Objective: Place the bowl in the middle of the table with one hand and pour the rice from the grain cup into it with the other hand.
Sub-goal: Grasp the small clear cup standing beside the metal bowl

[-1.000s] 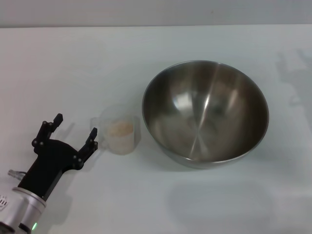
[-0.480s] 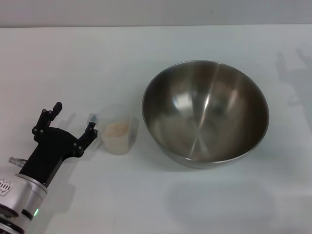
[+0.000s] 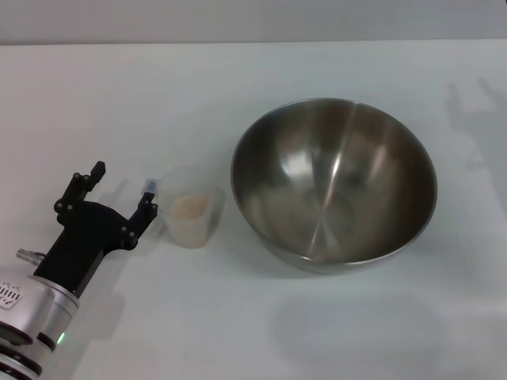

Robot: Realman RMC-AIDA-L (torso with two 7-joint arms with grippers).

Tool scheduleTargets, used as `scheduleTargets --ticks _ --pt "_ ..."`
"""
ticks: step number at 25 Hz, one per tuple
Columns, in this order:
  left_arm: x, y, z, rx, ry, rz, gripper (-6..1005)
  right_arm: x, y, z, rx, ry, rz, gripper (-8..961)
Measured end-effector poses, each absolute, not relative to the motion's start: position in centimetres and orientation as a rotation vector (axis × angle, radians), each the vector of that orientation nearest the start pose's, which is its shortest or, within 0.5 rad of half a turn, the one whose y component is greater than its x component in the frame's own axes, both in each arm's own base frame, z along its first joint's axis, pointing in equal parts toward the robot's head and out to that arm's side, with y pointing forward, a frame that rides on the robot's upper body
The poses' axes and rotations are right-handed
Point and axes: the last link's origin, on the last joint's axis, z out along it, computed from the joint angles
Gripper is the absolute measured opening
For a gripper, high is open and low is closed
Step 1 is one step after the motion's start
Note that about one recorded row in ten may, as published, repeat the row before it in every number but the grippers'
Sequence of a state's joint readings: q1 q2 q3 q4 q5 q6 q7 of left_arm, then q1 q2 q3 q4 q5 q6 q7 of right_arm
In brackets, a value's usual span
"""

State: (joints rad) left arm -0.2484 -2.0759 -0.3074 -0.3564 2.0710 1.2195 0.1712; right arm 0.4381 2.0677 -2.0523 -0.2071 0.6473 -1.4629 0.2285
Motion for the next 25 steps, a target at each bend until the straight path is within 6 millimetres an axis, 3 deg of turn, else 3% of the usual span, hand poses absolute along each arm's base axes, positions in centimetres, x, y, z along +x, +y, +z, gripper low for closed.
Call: scheduleTargets --ticks 3,5,17,25 --pt "-31.4 24.4 -8.5 -1.899 -0.372 -0.582 856 28.5 33.4 2.7 -1.45 0.324 1.033 544" --pt "-31.3 24.4 -8.5 -1.901 -0.367 -0.584 677 28.5 33.5 2.7 -1.451 0.325 1.032 544" --pt "-30.9 25.2 -8.7 -1.904 -0.375 -0.593 370 28.5 33.6 2.7 -1.449 0.324 1.034 544" --pt "-30.3 26.6 -7.6 -1.814 -0.398 -0.636 81 28.5 33.5 2.7 -1.446 0.326 1.034 544"
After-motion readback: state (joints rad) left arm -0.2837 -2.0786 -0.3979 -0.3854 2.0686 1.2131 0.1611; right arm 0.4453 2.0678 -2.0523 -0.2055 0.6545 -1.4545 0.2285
